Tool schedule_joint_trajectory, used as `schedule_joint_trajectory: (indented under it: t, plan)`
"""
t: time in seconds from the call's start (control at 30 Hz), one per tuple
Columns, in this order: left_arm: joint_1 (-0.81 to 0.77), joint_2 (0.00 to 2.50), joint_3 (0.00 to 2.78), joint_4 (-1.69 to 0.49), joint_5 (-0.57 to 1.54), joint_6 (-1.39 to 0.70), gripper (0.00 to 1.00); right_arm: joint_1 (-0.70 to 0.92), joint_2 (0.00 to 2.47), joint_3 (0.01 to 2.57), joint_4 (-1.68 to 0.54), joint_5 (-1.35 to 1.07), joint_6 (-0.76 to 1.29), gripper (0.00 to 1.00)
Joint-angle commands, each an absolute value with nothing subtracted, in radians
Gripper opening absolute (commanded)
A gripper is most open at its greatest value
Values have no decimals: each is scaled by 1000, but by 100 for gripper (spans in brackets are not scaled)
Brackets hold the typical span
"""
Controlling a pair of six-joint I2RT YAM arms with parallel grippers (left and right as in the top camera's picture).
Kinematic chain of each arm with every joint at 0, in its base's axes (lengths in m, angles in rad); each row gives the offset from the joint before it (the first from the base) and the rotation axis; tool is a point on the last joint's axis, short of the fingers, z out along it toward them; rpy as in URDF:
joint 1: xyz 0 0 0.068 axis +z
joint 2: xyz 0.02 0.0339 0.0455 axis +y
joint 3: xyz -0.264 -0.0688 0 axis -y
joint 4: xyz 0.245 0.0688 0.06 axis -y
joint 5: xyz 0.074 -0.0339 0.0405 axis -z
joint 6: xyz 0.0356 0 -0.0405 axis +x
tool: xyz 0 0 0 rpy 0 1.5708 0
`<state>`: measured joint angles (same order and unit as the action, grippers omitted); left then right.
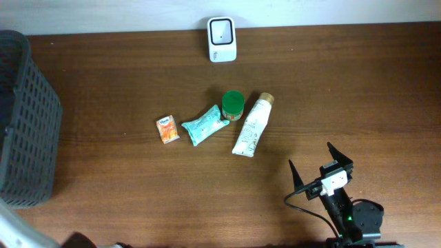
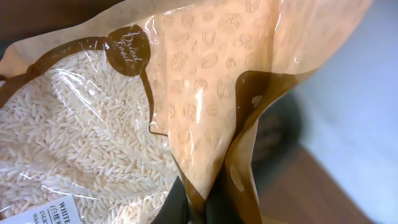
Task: Scan the item barcode
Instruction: 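Grasp the brown-and-clear rice bag and lift it out of the basket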
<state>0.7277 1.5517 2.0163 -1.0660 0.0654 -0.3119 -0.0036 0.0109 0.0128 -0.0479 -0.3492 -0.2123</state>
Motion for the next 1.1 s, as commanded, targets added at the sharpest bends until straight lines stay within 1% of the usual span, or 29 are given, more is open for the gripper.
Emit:
schedule_joint_trajectory:
  t: [0.0,0.1,0.13,0.17,0.23,0.43,0.5,0.53,0.73,0.87,0.93,1.07]
  plan:
    - [598,1418,2048,-1073,186,-321,0,-1,6,6,-49,-358,-202,98]
    - [477,1384,2048,-1112,187,-321,0,-1,6,6,-49,-358,-202,98]
    - [424,1382,2048,-1133,187,-321,0,-1,6,6,-49,-358,-202,98]
    - [331,1387,2043,-1173,186,-321,0,-1,6,6,-49,-358,-202,98]
    - [237,1403,2033,-1213,184,-330,0,-1,6,6,-49,-358,-202,98]
    - [25,1497,1920,-1250,144,-345,0,-1,6,6,-49,-358,-202,98]
    - [-23,1536,1886,-1251,88,-308,0,-1,6,6,-49,-358,-202,98]
    - [-54,1567,1864,-1251,56,-255,0,-1,6,6,-49,-358,-202,98]
    - [-144,1706,1757,-1250,-85,-64,0,-1,6,6,-49,-358,-202,98]
    - [-150,1780,1671,-1238,-95,47,0,-1,6,6,-49,-358,-202,98]
    - [-150,1811,1619,-1224,-95,140,0,-1,6,6,-49,-358,-202,98]
    - [-150,1837,1520,-1164,-94,258,0,-1,6,6,-49,-358,-202,98]
